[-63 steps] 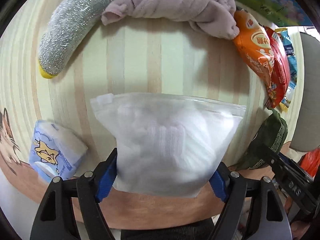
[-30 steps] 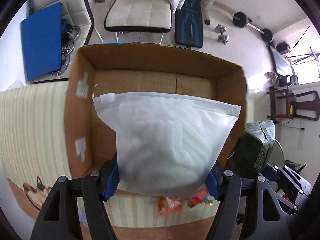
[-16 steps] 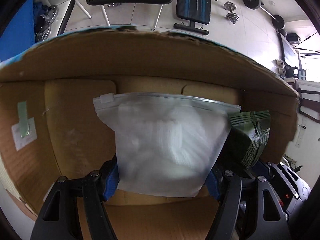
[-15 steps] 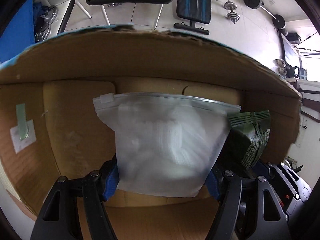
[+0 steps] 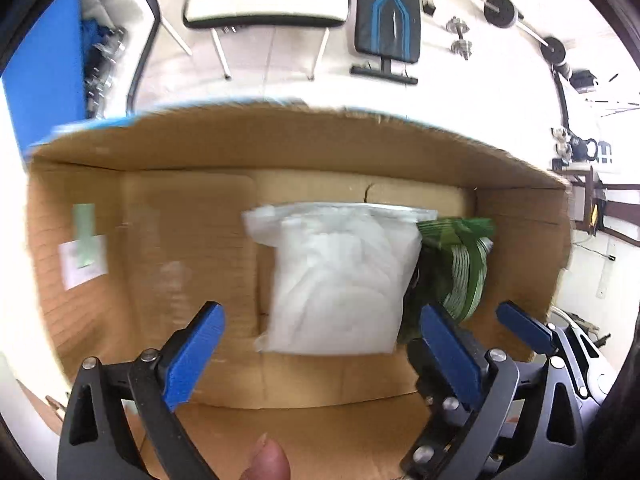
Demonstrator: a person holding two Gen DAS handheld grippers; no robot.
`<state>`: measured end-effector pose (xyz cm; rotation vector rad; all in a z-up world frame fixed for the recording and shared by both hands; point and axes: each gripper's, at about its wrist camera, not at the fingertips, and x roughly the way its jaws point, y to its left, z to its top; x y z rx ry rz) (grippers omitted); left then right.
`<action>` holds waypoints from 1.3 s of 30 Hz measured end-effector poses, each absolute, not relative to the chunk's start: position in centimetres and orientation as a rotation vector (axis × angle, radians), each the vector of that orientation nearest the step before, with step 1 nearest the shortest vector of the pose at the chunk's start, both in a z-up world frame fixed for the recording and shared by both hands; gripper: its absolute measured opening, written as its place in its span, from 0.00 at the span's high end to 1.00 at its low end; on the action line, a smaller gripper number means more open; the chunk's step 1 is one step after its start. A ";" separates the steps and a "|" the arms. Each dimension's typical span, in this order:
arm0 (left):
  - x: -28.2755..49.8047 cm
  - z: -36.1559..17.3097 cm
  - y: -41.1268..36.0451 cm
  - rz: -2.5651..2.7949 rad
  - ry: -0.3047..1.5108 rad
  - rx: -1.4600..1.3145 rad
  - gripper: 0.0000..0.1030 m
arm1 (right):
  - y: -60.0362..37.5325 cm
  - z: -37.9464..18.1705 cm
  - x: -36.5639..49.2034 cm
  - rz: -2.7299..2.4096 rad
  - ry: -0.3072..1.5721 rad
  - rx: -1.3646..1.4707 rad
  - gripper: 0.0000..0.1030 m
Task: Organize soft objects
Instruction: 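Withdraw both tools from the box toward the remaining items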
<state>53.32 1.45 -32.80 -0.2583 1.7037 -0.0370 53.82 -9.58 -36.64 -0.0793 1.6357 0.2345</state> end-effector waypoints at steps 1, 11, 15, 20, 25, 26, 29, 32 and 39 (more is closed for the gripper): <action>53.0 -31.7 1.8 -0.028 1.680 -0.253 0.02 | -10.0 -35.9 53.4 0.229 1.632 -0.080 0.17; 46.4 -25.4 4.9 0.018 1.502 -0.207 0.01 | -11.5 -29.0 48.6 0.163 1.507 -0.098 0.00; 43.2 -23.6 4.5 0.023 1.464 -0.197 0.01 | -12.0 -26.0 45.8 0.157 1.415 -0.069 0.00; 40.2 -20.9 4.3 0.035 1.408 -0.176 0.01 | -11.6 -24.3 42.9 0.181 1.382 -0.050 0.00; 36.3 -19.7 4.9 0.056 1.355 -0.149 0.01 | -11.2 -22.7 38.9 0.242 1.337 -0.042 0.00; 34.9 -19.7 5.0 0.073 1.355 -0.139 0.01 | -11.3 -22.6 37.9 0.257 1.335 -0.047 0.00; 31.7 -22.0 5.1 0.104 1.386 -0.104 0.01 | -12.5 -23.7 34.8 0.287 1.348 -0.068 0.00; 29.5 -26.0 4.7 0.094 1.467 -0.078 0.01 | -13.4 -26.8 31.6 0.291 1.393 -0.131 0.00; 28.4 -32.3 1.3 0.012 1.589 -0.005 0.26 | -14.4 -38.3 30.4 0.290 1.576 -0.212 0.27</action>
